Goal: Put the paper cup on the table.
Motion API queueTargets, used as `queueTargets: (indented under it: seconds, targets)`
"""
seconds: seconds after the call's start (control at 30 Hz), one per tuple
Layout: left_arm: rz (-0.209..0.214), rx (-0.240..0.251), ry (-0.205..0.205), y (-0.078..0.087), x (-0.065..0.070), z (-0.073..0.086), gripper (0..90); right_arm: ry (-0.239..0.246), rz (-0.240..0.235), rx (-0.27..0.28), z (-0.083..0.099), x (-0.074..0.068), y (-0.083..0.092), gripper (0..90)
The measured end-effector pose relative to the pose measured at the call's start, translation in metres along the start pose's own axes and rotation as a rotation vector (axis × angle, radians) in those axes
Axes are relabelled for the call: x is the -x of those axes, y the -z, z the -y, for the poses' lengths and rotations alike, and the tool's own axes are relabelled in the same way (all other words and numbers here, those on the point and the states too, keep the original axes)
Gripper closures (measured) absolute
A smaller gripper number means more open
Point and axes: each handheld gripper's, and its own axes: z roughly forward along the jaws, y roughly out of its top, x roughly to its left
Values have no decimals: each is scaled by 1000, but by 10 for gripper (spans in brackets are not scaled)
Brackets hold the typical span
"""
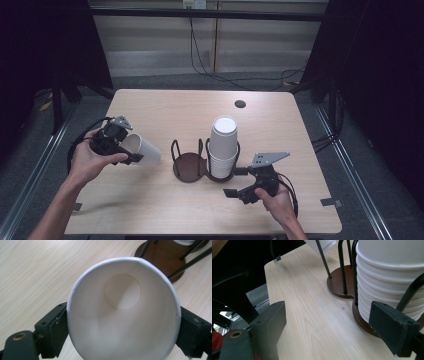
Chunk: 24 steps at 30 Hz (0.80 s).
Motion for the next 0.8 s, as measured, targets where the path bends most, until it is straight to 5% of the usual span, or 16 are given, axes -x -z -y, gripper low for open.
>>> queueTargets:
  seconds: [0.07,0.8]
  targets:
    - [21,-25,-3,-4,-1,-5,126,0,1,0,0,0,0,146]
    - [-51,-221,-99,-41,5,-50,115,8,18,-13,1,0,0,146]
